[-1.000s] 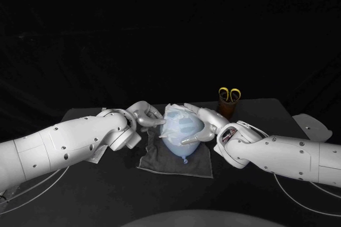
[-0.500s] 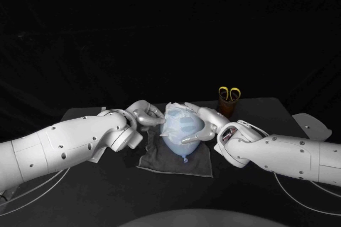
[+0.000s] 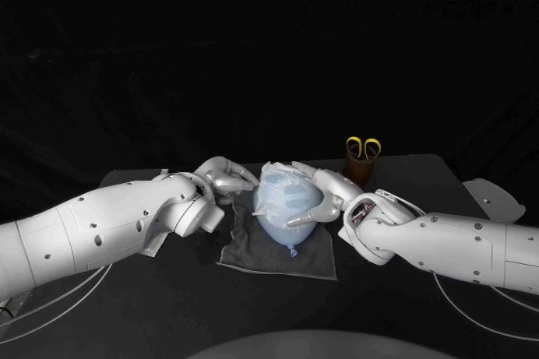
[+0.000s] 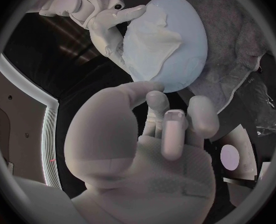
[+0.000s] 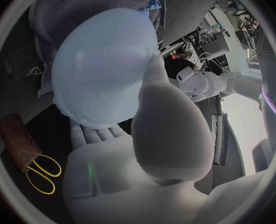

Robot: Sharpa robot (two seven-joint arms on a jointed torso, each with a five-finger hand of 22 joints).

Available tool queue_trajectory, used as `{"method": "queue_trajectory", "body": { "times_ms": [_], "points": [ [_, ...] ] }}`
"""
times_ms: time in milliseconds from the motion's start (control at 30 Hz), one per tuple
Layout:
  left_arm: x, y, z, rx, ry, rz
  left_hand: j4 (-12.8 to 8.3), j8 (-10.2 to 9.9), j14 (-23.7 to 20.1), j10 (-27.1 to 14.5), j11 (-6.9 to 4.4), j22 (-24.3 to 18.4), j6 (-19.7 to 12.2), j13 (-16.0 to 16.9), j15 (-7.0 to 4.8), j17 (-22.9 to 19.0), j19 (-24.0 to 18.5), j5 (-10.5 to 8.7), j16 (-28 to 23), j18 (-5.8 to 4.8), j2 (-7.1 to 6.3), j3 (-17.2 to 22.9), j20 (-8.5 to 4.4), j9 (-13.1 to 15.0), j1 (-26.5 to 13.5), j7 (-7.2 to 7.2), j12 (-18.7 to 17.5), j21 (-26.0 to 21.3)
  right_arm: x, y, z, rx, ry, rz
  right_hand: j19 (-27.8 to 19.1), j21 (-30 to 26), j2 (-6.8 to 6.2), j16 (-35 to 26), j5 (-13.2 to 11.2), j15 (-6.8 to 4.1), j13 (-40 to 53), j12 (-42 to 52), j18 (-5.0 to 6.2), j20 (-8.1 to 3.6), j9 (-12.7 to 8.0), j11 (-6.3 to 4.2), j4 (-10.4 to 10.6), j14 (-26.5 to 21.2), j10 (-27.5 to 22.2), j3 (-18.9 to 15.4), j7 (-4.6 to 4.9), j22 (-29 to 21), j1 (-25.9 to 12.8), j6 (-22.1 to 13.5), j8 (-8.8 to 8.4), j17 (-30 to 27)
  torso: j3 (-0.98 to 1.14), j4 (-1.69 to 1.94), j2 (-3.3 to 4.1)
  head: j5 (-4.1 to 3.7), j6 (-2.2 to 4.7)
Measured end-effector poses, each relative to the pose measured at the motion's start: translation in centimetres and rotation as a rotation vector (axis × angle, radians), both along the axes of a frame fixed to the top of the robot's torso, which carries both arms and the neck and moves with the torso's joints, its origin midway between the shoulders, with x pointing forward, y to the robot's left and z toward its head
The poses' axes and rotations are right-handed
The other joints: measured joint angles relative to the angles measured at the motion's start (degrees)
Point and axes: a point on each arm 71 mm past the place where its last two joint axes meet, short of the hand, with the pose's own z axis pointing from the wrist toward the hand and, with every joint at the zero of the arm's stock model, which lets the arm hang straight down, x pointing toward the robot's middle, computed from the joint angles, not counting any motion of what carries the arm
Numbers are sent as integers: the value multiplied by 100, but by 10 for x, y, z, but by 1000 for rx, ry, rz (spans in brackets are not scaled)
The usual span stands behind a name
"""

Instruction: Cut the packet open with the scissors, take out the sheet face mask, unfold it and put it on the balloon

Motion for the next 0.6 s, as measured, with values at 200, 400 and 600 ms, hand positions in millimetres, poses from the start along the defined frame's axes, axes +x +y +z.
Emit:
{"method": "queue_trajectory", "body": {
  "times_ms": [200,400,600],
  "points": [
    [0,1,-1,1,11,6,110,-183,-8,-397,130,-191,-344,-234,61,0,-123,-62,-34,0,57,-603,122,50,-255,102,-173,-102,0,0,0,-1,0,-1,0,0,0,0,0,0,2,0,0,0,0,0,0,0,0,0,0,0,0,0,0,0,0,0,-1,1,9],
    [0,0,-1,12,16,-5,492,-401,0,-484,172,-250,-355,-182,107,0,-154,-336,-39,0,-137,-1477,153,-79,-681,116,-76,-161,0,0,0,-1,0,0,0,0,0,0,0,0,1,-2,0,0,-1,0,0,0,0,0,0,0,0,0,0,0,2,0,-1,1,18],
    [-2,-3,-1,30,13,-27,795,-586,0,-505,180,-278,-335,-157,107,0,-154,-1283,-39,0,-221,-2090,153,-226,-568,136,-40,-203,0,0,0,-1,0,0,0,0,0,0,0,0,1,-11,0,0,-2,0,0,0,-1,0,0,0,0,0,0,0,2,-2,1,-3,19]
  ]
}}
